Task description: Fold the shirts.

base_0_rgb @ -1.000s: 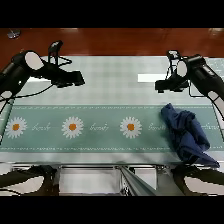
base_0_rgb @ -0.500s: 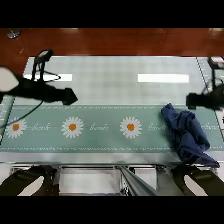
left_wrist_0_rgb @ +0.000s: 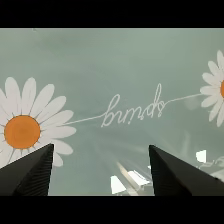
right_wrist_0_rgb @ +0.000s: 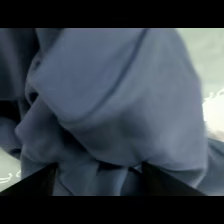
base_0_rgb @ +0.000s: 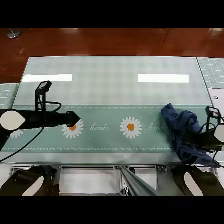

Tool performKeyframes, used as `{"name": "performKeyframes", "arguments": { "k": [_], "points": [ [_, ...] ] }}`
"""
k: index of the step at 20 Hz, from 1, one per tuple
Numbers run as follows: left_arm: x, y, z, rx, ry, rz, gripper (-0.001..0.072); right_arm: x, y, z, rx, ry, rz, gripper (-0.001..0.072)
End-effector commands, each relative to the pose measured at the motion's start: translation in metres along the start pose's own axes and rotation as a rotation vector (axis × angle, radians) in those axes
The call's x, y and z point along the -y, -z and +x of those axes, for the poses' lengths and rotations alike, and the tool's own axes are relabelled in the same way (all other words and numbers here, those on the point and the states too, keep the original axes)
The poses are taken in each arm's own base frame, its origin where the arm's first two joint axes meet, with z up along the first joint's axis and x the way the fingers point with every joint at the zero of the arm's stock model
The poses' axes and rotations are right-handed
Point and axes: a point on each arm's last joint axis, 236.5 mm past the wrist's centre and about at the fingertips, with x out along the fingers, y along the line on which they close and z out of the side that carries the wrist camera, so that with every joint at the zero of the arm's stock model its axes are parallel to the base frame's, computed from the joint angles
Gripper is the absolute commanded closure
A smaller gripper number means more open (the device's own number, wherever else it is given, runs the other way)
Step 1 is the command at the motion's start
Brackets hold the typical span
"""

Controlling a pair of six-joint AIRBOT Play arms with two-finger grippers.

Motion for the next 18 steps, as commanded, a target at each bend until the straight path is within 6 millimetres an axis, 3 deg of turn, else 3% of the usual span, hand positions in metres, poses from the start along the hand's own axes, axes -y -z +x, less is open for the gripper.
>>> {"name": "performKeyframes", "arguments": {
  "k": [1,2,4,6,9,11,14,16,18],
  "points": [
    [-0.005,-0.004,0.014,0.006,-0.003,-0.027,0.0003,-0.009,0.017,0.024,-0.132,-0.021,-0.063,0.0407],
    [-0.006,-0.006,0.015,0.011,-0.006,-0.016,0.0003,-0.013,0.018,0.025,-0.152,-0.033,-0.087,0.0687],
    [-0.009,-0.012,0.011,0.025,-0.013,0.026,0.0004,-0.025,0.0,0.008,-0.11,-0.084,-0.129,0.0693],
    [-0.019,-0.028,-0.004,0.057,-0.037,0.026,0.0004,-0.036,-0.038,-0.032,0.018,-0.132,-0.139,0.0692],
    [-0.033,-0.062,-0.046,0.174,-0.07,-0.008,0.0004,-0.049,-0.107,-0.136,0.319,-0.225,-0.13,0.0692],
    [-0.035,-0.07,-0.07,0.232,-0.081,-0.017,0.0004,-0.059,-0.134,-0.213,0.508,-0.306,-0.149,0.0692],
    [-0.016,-0.066,-0.089,0.275,-0.032,-0.011,0.0004,-0.064,-0.147,-0.307,0.741,-0.373,-0.194,0.0693],
    [0.009,-0.066,-0.104,0.33,0.048,0.005,0.0004,-0.071,-0.145,-0.355,0.862,-0.41,-0.232,0.0693],
    [0.016,-0.065,-0.111,0.35,0.055,0.027,0.0004,-0.076,-0.142,-0.41,1.013,-0.466,-0.257,0.0693]
  ]
}}
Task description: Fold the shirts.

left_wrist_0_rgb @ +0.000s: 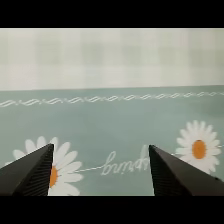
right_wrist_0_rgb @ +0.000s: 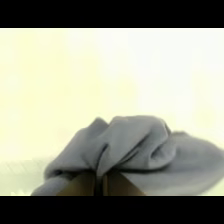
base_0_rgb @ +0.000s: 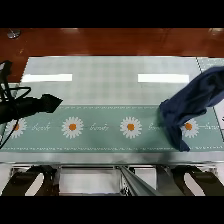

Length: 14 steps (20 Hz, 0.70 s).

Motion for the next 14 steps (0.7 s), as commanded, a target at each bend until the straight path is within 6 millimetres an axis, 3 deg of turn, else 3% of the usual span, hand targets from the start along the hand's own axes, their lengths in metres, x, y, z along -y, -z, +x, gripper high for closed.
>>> {"name": "performKeyframes", "arguments": {
  "k": [1,3,5,8,9,11,14],
  "points": [
    [0.017,-0.002,-0.015,0.035,0.05,0.012,0.0004,-0.037,-0.074,-0.07,0.285,-0.099,-0.065,0.0693],
    [0.015,0.002,-0.011,0.025,0.047,0.006,0.0004,-0.054,-0.101,-0.103,0.391,-0.15,-0.087,0.0693],
    [0.012,0.008,-0.007,0.012,0.044,-0.005,0.0004,-0.08,-0.119,-0.123,0.446,-0.232,-0.126,0.0693],
    [0.006,0.009,0.001,0.023,0.035,-0.02,0.0005,-0.141,-0.122,-0.128,0.437,-0.445,-0.192,0.0693],
    [0.004,0.008,0.002,0.025,0.033,-0.023,0.0004,-0.162,-0.117,-0.122,0.409,-0.508,-0.208,0.0693],
    [0.002,0.003,0.004,0.042,0.027,-0.026,0.0004,-0.205,-0.089,-0.094,0.271,-0.604,-0.268,0.0693],
    [-0.004,-0.007,0.007,0.078,0.009,-0.026,0.0004,-0.252,-0.007,-0.019,-0.055,-0.618,-0.377,0.0693]
  ]
}}
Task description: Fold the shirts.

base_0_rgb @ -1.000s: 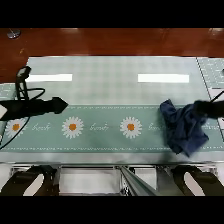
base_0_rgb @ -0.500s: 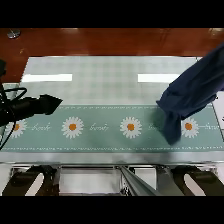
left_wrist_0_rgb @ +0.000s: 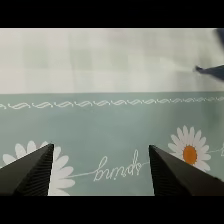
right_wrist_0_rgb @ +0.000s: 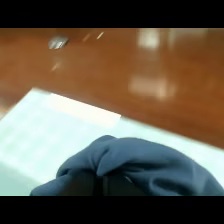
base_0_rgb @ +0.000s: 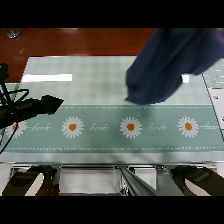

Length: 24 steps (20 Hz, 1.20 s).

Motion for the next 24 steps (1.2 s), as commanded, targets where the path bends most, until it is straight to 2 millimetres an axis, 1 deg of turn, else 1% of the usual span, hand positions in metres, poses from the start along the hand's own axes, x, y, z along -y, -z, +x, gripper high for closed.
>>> {"name": "performKeyframes", "arguments": {
  "k": [1,3,4,6,8,9,10,11,12,13,14,15,16,17,18,19,20,21,22,23,24],
  "points": [
    [-0.006,-0.008,0.005,0.026,-0.017,-0.003,0.0004,-0.043,0.091,0.083,-0.318,-0.112,0.005,0.0692],
    [-0.009,-0.005,0.009,0.008,-0.02,-0.01,0.0004,-0.066,0.159,0.142,-0.447,-0.158,0.061,0.0693],
    [-0.01,-0.005,0.011,0.002,-0.022,-0.013,0.0004,-0.077,0.186,0.168,-0.485,-0.174,0.09,0.0693],
    [-0.012,-0.003,0.015,-0.011,-0.025,-0.019,0.0004,-0.096,0.235,0.215,-0.564,-0.204,0.143,0.0692],
    [-0.015,-0.001,0.02,-0.029,-0.029,-0.028,0.0004,-0.117,0.272,0.249,-0.633,-0.255,0.248,0.0692],
    [-0.017,0.0,0.023,-0.037,-0.032,-0.033,0.0004,-0.132,0.289,0.259,-0.679,-0.3,0.321,0.0692],
    [-0.02,0.0,0.027,-0.044,-0.036,-0.045,0.0004,-0.144,0.3,0.263,-0.712,-0.349,0.361,0.0671],
    [-0.022,0.002,0.033,-0.06,-0.037,-0.069,0.0004,-0.148,0.305,0.265,-0.733,-0.374,0.393,0.0359],
    [-0.024,0.007,0.038,-0.086,-0.04,-0.083,0.0004,-0.14,0.301,0.264,-0.734,-0.375,0.403,0.0081],
    [-0.027,0.012,0.042,-0.112,-0.042,-0.093,0.0004,-0.123,0.286,0.26,-0.72,-0.37,0.399,0.0085],
    [-0.029,0.017,0.046,-0.141,-0.045,-0.101,0.0004,-0.099,0.266,0.252,-0.697,-0.352,0.408,0.0085],
    [-0.03,0.025,0.049,-0.178,-0.045,-0.108,0.0004,-0.064,0.239,0.24,-0.648,-0.313,0.424,0.0085],
    [-0.03,0.036,0.05,-0.228,-0.042,-0.111,0.0004,-0.023,0.212,0.225,-0.584,-0.255,0.441,0.0085],
    [-0.03,0.048,0.051,-0.285,-0.038,-0.108,0.0004,0.03,0.19,0.202,-0.522,-0.157,0.446,0.0085],
    [-0.031,0.059,0.051,-0.336,-0.034,-0.108,0.0004,0.086,0.18,0.174,-0.49,-0.028,0.446,0.0085],
    [-0.033,0.068,0.051,-0.384,-0.037,-0.102,0.0004,0.132,0.181,0.145,-0.487,0.093,0.454,0.0085],
    [-0.038,0.075,0.051,-0.419,-0.049,-0.085,0.0004,0.171,0.192,0.116,-0.497,0.196,0.482,0.0085],
    [-0.046,0.08,0.053,-0.44,-0.076,-0.074,0.0004,0.202,0.213,0.089,-0.513,0.284,0.535,0.0085],
    [-0.05,0.084,0.056,-0.45,-0.083,-0.082,0.0004,0.222,0.238,0.068,-0.519,0.34,0.614,0.0085],
    [-0.047,0.093,0.061,-0.488,-0.06,-0.116,0.0004,0.231,0.264,0.057,-0.519,0.362,0.695,0.0086],
    [-0.046,0.108,0.063,-0.553,-0.049,-0.146,0.0004,0.23,0.293,0.051,-0.531,0.359,0.77,0.0086]
  ]
}}
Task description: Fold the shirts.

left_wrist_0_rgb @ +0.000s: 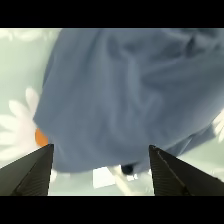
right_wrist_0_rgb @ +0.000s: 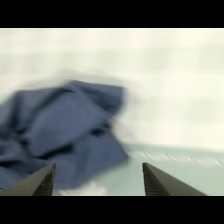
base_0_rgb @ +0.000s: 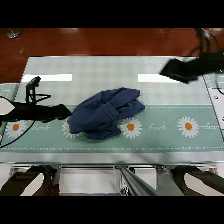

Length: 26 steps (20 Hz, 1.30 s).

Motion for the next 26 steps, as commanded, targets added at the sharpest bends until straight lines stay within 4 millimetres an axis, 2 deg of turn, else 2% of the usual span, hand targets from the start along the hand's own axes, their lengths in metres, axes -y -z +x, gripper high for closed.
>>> {"name": "performKeyframes", "arguments": {
  "k": [1,3,4,6,9,11,13,14,15,16,20,24,26],
  "points": [
    [-0.012,0.039,0.024,-0.191,0.003,-0.049,0.0004,0.084,0.061,-0.001,-0.043,0.058,0.217,0.0086],
    [-0.028,0.052,0.038,-0.227,-0.022,-0.068,0.0004,0.087,0.104,0.021,-0.122,0.019,0.229,0.0086],
    [-0.03,0.053,0.041,-0.226,-0.009,-0.075,0.0004,0.084,0.122,0.032,-0.165,-0.006,0.244,0.0086],
    [-0.023,0.064,0.045,-0.249,0.071,-0.064,0.0004,0.08,0.142,0.05,-0.2,-0.026,0.255,0.0086],
    [-0.026,0.071,0.058,-0.227,0.09,-0.087,0.0004,0.062,0.149,0.072,-0.236,-0.061,0.242,0.0086],
    [-0.018,0.063,0.071,-0.16,0.149,-0.144,0.0004,0.045,0.141,0.089,-0.213,-0.107,0.262,0.0086],
    [-0.007,0.048,0.082,-0.068,0.212,-0.18,0.0008,0.034,0.136,0.104,-0.201,-0.142,0.302,0.0087],
    [-0.002,0.04,0.084,-0.037,0.233,-0.184,0.0108,0.03,0.135,0.112,-0.204,-0.156,0.329,0.0086],
    [0.002,0.036,0.085,-0.022,0.249,-0.185,0.0447,0.025,0.135,0.119,-0.212,-0.178,0.364,0.0087],
    [0.008,0.032,0.083,-0.008,0.272,-0.175,0.0674,0.022,0.135,0.126,-0.219,-0.198,0.392,0.0087],
    [0.026,0.026,0.072,-0.026,0.325,-0.128,0.0682,0.021,0.13,0.148,-0.244,-0.218,0.449,0.0087],
    [0.033,0.01,0.063,0.002,0.338,-0.1,0.0682,0.0,0.114,0.171,-0.275,-0.232,0.399,0.0087],
    [0.035,0.007,0.061,0.009,0.341,-0.095,0.0682,-0.008,0.113,0.186,-0.309,-0.229,0.41,0.009]
  ]
}}
